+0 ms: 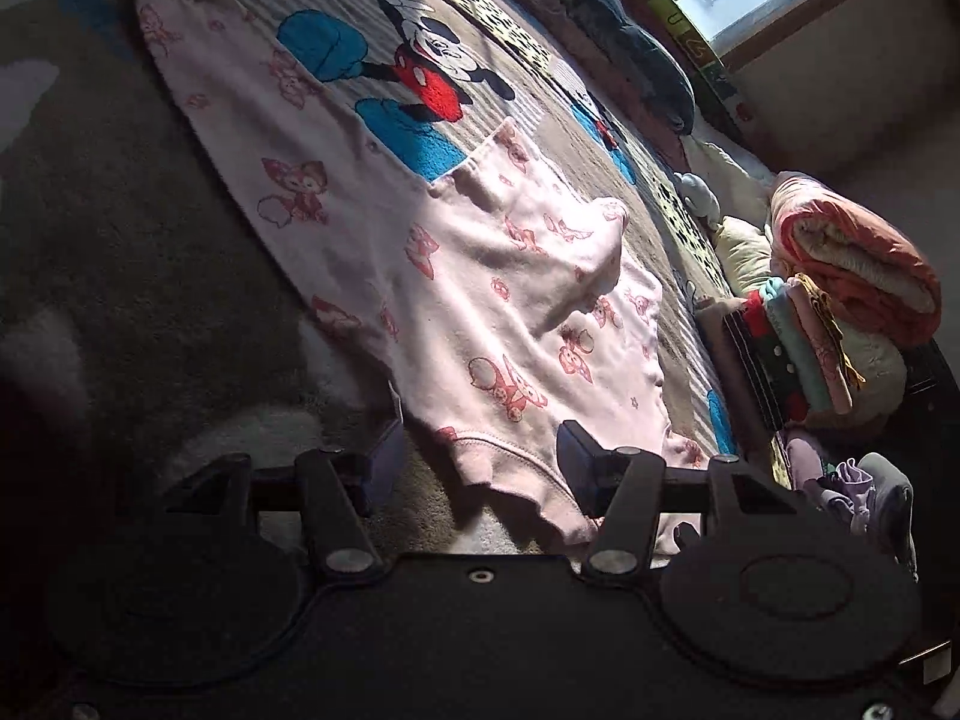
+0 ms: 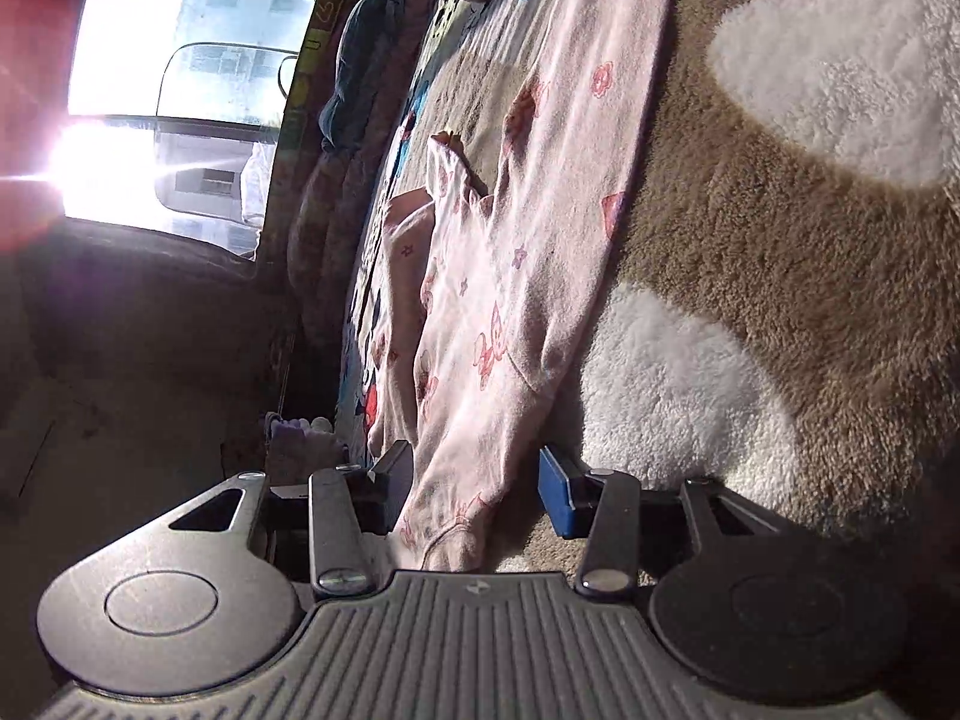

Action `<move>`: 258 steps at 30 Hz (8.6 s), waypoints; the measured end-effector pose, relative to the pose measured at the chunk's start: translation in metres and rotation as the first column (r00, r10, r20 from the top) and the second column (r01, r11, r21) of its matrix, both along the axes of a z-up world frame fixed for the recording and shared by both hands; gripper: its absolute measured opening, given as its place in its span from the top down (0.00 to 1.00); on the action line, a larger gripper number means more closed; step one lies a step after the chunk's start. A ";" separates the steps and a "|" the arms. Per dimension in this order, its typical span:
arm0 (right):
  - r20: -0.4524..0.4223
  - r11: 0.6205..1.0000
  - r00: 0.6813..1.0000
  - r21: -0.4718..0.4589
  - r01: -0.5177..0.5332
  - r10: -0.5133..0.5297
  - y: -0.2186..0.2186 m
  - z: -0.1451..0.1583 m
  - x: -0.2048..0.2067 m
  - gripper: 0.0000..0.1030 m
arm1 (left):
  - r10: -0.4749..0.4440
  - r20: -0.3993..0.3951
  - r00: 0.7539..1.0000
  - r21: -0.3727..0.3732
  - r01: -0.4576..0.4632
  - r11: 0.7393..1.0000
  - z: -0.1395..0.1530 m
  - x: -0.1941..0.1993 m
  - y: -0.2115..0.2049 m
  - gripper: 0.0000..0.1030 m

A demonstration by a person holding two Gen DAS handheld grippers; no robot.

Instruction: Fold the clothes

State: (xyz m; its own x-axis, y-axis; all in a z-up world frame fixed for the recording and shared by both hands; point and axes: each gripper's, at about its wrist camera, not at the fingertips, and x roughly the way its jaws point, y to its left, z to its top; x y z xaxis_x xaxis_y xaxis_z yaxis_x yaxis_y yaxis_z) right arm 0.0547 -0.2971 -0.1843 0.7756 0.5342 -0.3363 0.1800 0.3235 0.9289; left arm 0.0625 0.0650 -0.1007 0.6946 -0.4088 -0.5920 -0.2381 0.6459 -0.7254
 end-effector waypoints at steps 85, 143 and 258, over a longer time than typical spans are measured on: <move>0.271 0.557 0.721 -0.809 -0.188 0.638 0.124 0.074 -0.012 0.53 | 0.422 0.139 0.896 0.184 -0.442 0.878 0.001 0.058 0.237 0.43; 0.344 0.964 0.934 -0.267 0.002 0.093 -0.038 0.058 -0.034 0.34 | -0.473 -0.032 0.881 0.880 0.249 0.404 0.125 0.070 -0.029 0.39; 0.153 0.849 0.884 -0.248 0.466 -0.441 -0.226 0.010 0.026 0.39 | -0.654 0.119 0.747 0.839 0.277 0.469 0.017 0.015 -0.229 0.74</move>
